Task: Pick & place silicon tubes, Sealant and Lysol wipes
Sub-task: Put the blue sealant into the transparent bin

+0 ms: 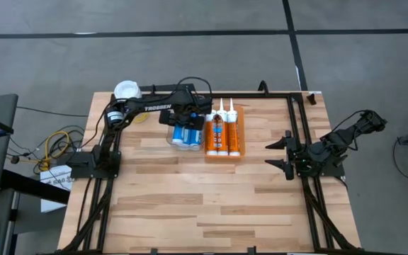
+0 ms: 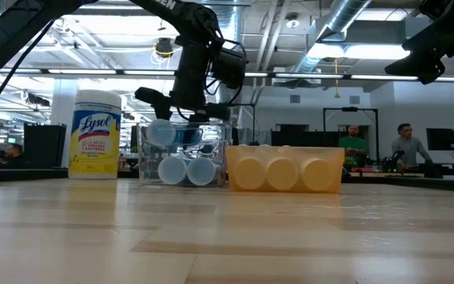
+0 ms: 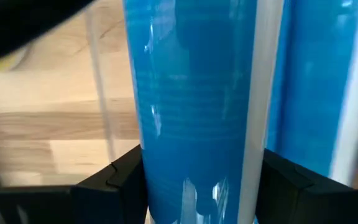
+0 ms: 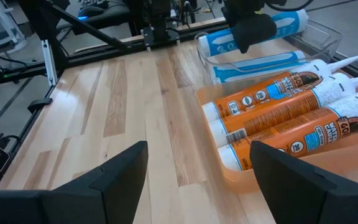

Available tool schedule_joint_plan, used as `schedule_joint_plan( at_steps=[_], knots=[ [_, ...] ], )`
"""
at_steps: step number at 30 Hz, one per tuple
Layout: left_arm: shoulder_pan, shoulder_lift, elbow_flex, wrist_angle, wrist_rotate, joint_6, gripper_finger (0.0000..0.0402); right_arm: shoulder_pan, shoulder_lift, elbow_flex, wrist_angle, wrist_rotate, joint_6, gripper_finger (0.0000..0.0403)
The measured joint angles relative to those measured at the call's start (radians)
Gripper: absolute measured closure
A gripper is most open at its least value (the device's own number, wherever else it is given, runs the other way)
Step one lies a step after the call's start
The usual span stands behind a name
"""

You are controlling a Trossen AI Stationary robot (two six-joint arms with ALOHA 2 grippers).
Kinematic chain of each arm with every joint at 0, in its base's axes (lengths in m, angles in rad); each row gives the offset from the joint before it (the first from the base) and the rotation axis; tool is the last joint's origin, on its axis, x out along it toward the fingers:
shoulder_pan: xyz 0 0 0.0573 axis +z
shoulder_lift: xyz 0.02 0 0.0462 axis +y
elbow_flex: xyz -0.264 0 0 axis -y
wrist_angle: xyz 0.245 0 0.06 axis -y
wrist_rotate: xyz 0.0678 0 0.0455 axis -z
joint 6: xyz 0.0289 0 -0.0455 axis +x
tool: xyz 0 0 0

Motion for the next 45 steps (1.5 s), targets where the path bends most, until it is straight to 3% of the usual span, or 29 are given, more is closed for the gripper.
schedule_joint_plan(
  at_steps=[26,42,45],
  knots=[
    [0.031,0.067,-0.001,-0.009,-0.006,0.045,0.02,0.001,0.0,0.0,0.0,-0.005,0.027,0.0127],
    [0.047,0.065,-0.051,0.069,0.015,0.043,0.02,0.001,0.0,0.0,-0.003,-0.004,0.026,0.0127],
    [0.047,0.063,-0.059,0.075,0.025,0.043,0.0179,0.001,0.0,0.0,-0.003,-0.004,0.026,0.0127]
  ],
)
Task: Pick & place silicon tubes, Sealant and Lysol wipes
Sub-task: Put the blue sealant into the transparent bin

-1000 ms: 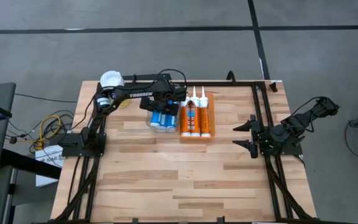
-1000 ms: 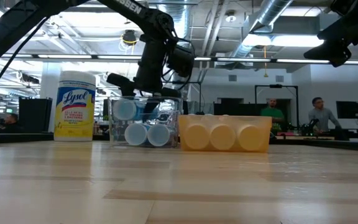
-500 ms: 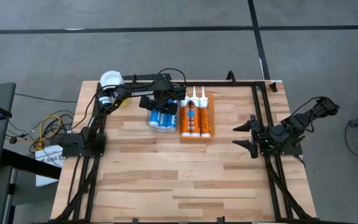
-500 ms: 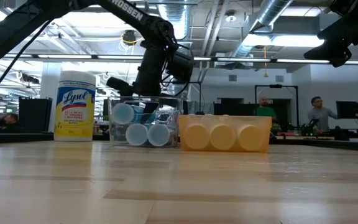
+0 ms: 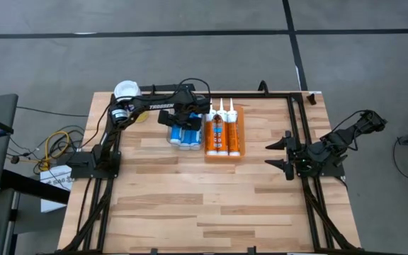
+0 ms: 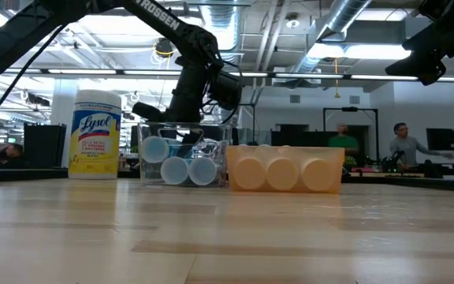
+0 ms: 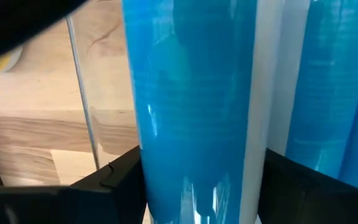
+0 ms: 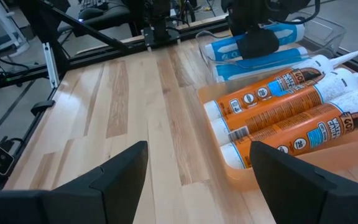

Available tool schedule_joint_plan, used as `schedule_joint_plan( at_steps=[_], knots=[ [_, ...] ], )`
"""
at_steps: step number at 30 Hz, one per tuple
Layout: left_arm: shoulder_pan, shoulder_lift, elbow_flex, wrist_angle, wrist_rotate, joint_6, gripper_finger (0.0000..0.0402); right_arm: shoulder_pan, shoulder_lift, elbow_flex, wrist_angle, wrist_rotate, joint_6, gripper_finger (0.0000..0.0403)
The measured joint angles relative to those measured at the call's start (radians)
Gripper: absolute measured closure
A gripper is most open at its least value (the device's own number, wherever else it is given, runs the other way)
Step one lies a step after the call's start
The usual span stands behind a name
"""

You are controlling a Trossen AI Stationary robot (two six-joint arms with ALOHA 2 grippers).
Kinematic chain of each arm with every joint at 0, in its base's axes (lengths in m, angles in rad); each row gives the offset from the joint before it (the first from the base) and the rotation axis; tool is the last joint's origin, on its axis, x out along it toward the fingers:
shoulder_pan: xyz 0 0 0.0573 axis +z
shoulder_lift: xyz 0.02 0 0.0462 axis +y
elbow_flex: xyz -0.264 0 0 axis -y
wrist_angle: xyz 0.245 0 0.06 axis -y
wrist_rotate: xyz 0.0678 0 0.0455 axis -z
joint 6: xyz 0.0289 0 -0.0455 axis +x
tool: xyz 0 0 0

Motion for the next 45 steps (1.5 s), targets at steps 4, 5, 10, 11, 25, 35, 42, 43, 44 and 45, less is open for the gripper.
schedule_joint_plan(
  at_steps=[4,5,10,11,25,35,42,43,44,45],
  knots=[
    [0.0,0.0,-0.001,0.002,0.005,0.008,0.0149,0.0,0.0,0.0,0.0,0.0,0.0,0.0127],
    [0.0,0.0,-0.001,0.003,0.005,0.012,0.0147,0.0,0.0,0.0,0.0,0.0,0.0,0.0127],
    [0.0,0.0,-0.002,0.007,0.008,0.015,0.0148,0.0,0.0,0.0,0.0,0.0,0.0,0.0127],
    [0.0,0.0,-0.002,0.007,0.009,0.017,0.0148,0.0,0.0,0.0,0.0,0.0,0.0,0.0127],
    [-0.001,0.003,0.065,-0.066,-0.001,0.045,0.0147,0.0,0.0,0.0,0.0,0.0,0.0,0.0127],
    [-0.002,0.002,0.108,-0.093,-0.014,0.055,0.0147,0.0,0.0,0.0,0.0,0.001,-0.002,0.0127],
    [-0.024,-0.002,0.18,-0.098,-0.022,0.066,0.0147,0.0,0.0,0.0,-0.001,0.001,-0.002,0.0127],
    [-0.03,-0.002,0.18,-0.097,-0.019,0.066,0.0147,0.0,0.0,0.0,-0.001,0.001,-0.002,0.0127],
    [-0.035,-0.002,0.18,-0.097,-0.01,0.066,0.0147,0.0,0.0,0.0,-0.001,0.001,-0.002,0.0127],
    [-0.037,-0.002,0.18,-0.103,0.003,0.066,0.0148,0.0,0.0,0.0,-0.001,0.001,-0.001,0.0127]
  ],
)
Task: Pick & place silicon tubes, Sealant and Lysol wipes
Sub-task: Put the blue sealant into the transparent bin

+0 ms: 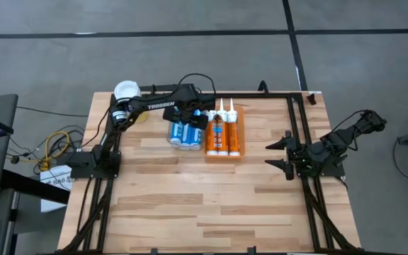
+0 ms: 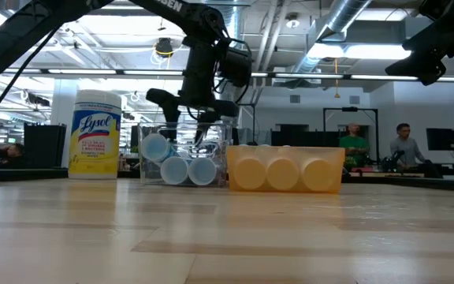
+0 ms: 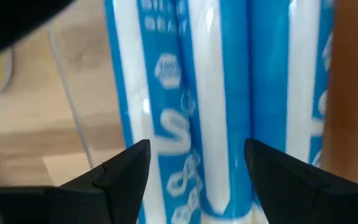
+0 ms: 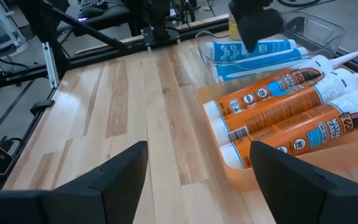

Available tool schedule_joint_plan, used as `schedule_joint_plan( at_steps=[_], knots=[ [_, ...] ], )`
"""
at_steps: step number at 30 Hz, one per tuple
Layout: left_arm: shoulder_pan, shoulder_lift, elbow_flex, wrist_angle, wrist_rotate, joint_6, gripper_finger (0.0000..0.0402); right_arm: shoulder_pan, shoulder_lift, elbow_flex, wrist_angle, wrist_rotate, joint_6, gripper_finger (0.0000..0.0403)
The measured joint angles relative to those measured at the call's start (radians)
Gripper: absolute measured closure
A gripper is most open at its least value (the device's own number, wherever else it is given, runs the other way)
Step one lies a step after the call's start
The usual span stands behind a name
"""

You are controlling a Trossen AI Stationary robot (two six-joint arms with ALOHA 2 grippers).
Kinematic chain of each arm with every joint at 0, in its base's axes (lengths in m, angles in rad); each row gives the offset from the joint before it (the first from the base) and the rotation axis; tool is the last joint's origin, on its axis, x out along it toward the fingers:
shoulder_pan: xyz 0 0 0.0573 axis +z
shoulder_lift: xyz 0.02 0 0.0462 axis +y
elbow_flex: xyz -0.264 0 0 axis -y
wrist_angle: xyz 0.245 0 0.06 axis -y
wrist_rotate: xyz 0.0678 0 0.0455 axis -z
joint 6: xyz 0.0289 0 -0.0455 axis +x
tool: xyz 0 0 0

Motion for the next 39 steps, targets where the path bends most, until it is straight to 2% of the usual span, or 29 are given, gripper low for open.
schedule_joint_plan(
  at_steps=[6,20,25,28,34,39],
  knots=[
    [-0.004,0.0,0.0,-0.05,0.038,-0.036,0.0178,0.0,0.0,0.0,0.0,0.0,0.0,0.0127],
    [-0.008,0.003,-0.001,-0.15,0.069,-0.082,0.0344,0.0,0.0,0.0,0.0,0.0,0.0,0.0127],
    [-0.01,0.003,-0.002,-0.141,0.068,-0.082,0.0387,0.0,0.0,0.0,0.0,0.0,0.001,0.0127],
    [-0.01,0.003,-0.027,-0.141,0.068,-0.084,0.0399,0.0,0.0,0.0,0.0,-0.001,0.001,0.0127],
    [-0.01,-0.003,-0.109,-0.133,0.099,-0.089,0.04,0.0,0.0,0.0,0.0,-0.001,0.001,0.0127],
    [-0.01,0.001,-0.132,-0.122,0.119,-0.089,0.0401,0.0,0.0,0.0,0.0,-0.001,0.001,0.0127]
  ],
)
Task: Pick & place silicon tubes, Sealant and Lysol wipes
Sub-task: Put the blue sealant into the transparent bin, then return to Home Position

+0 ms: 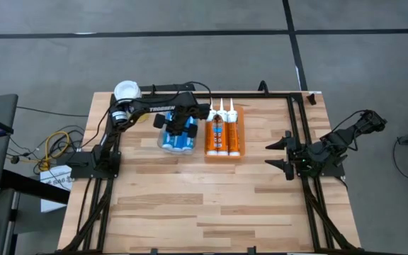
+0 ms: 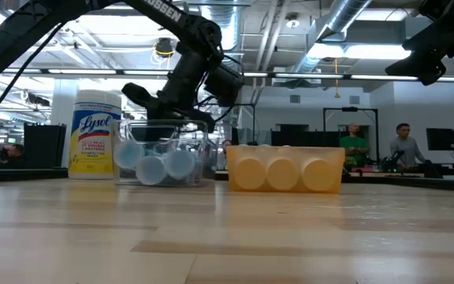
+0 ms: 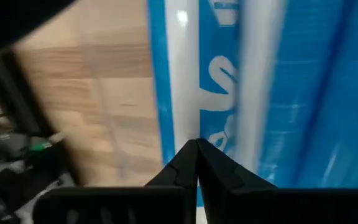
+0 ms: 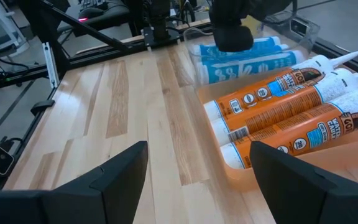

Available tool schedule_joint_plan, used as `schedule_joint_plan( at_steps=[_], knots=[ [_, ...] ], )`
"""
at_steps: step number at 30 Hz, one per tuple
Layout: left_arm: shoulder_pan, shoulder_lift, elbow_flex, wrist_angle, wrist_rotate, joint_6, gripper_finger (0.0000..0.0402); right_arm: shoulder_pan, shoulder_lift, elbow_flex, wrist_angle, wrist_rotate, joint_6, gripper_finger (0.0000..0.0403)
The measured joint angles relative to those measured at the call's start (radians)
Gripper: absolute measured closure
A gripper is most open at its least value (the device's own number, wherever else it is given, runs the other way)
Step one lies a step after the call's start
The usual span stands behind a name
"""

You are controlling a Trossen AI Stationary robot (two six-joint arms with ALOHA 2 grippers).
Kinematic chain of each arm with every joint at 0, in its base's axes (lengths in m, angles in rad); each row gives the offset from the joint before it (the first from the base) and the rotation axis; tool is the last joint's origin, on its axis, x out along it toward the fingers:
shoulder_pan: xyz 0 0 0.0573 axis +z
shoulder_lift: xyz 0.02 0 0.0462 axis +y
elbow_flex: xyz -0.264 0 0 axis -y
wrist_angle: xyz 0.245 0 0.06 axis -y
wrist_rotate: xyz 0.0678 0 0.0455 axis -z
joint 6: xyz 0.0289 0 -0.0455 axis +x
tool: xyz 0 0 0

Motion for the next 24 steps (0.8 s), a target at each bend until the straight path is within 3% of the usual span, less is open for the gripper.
schedule_joint_plan(
  at_steps=[7,12,24],
  knots=[
    [0.002,0.002,-0.072,0.166,0.101,0.0,0.0401,0.001,0.0,0.0,0.001,-0.001,0.001,0.0127],
    [-0.003,-0.001,-0.067,0.152,0.063,-0.01,0.0401,0.001,0.0,0.0,0.001,-0.001,0.001,0.0127],
    [-0.02,-0.046,0.182,-0.039,-0.026,0.006,0.0401,0.0,0.0,0.0,0.003,-0.001,0.001,0.0127]
  ],
)
